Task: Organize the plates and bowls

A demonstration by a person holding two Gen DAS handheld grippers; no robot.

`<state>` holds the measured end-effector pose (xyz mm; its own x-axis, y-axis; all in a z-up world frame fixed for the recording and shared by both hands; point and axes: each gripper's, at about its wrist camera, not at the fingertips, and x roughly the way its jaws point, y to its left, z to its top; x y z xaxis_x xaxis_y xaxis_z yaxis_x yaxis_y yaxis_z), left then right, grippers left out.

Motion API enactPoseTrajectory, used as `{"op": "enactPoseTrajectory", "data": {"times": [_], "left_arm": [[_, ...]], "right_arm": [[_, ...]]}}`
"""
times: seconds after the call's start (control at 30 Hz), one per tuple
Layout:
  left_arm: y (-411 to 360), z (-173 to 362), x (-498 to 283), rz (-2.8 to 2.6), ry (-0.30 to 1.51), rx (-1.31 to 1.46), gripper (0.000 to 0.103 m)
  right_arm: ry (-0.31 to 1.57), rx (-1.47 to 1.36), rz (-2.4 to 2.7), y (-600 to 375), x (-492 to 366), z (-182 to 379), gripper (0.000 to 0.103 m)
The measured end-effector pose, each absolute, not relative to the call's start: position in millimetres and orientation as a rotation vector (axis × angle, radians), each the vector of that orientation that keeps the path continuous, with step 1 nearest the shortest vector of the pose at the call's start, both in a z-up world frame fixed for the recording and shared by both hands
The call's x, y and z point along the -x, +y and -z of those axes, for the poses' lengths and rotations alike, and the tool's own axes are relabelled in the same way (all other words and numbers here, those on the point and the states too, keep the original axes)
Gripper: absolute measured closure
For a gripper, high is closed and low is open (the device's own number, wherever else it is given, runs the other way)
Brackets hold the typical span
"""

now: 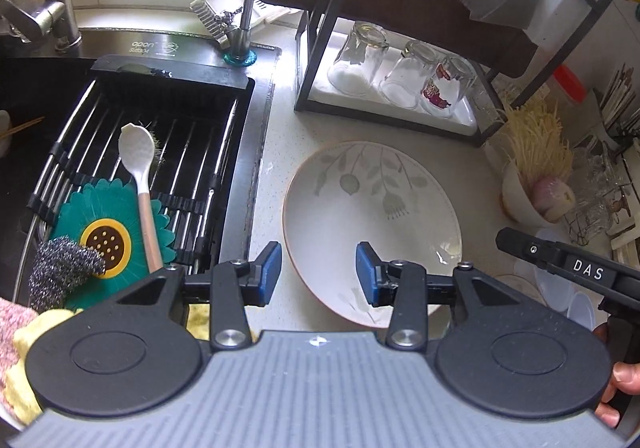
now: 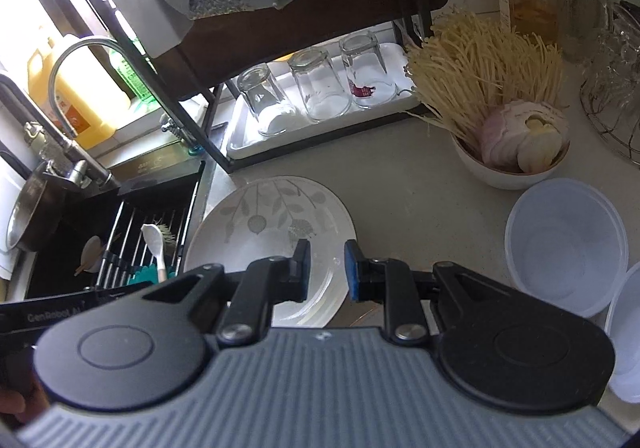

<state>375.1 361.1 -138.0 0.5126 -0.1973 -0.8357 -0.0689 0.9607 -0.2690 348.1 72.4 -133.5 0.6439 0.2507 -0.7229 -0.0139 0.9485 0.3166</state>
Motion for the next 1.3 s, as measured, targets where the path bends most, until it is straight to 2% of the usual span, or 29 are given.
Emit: {"op": "enactPoseTrajectory", "data": {"times": [0.03, 0.07, 0.1, 0.13, 0.17, 0.6, 0.77, 0.83, 0.97, 1.03, 1.2, 1.3], "left_arm": [[361.9, 141.3, -379.5, 0.078, 1.037, 0.286, 0.056], [362.6, 145.1, -383.9, 0.079, 1.041, 0.287, 0.056], [363.6, 148.8, -388.2, 0.074, 1.046, 0.288, 0.056], [364.9, 152.5, -391.8, 0.067, 1.052, 0.291, 0.056], [366.6, 156.5, -395.4, 0.064, 1.057, 0.297, 0.056], [380.5, 193.5, -421.9, 0.058, 1.122, 0.313, 0.057], [381.3, 201.8, -429.5, 0.065, 1.133, 0.340, 0.057], [381.2, 204.1, -432.6, 0.073, 1.136, 0.352, 0.057], [378.6, 208.1, -438.1, 0.096, 1.138, 0.353, 0.058], [376.1, 209.7, -439.8, 0.113, 1.144, 0.349, 0.061], [366.0, 214.3, -440.6, 0.156, 1.175, 0.321, 0.068], [362.5, 214.0, -439.8, 0.151, 1.172, 0.291, 0.068]], "right_arm": [[0.874, -0.297, -0.150, 72.6, -352.8, 137.0, 0.080], [0.885, -0.299, -0.147, 72.1, -356.9, 140.5, 0.075], [0.892, -0.305, -0.145, 71.3, -360.6, 144.1, 0.061], [0.894, -0.315, -0.143, 70.3, -363.6, 147.7, 0.051], [0.898, -0.322, -0.143, 69.8, -366.5, 150.7, 0.049], [0.952, -0.377, -0.173, 77.3, -403.2, 189.8, 0.051], [0.971, -0.359, -0.178, 82.7, -408.9, 195.6, 0.058], [0.983, -0.350, -0.183, 84.3, -411.3, 197.8, 0.067], [0.981, -0.346, -0.175, 85.0, -413.4, 199.4, 0.071], [0.981, -0.348, -0.167, 83.3, -413.7, 200.3, 0.077], [0.982, -0.358, -0.171, 79.9, -412.1, 202.6, 0.081], [0.980, -0.377, -0.173, 78.1, -412.0, 202.9, 0.081]]}}
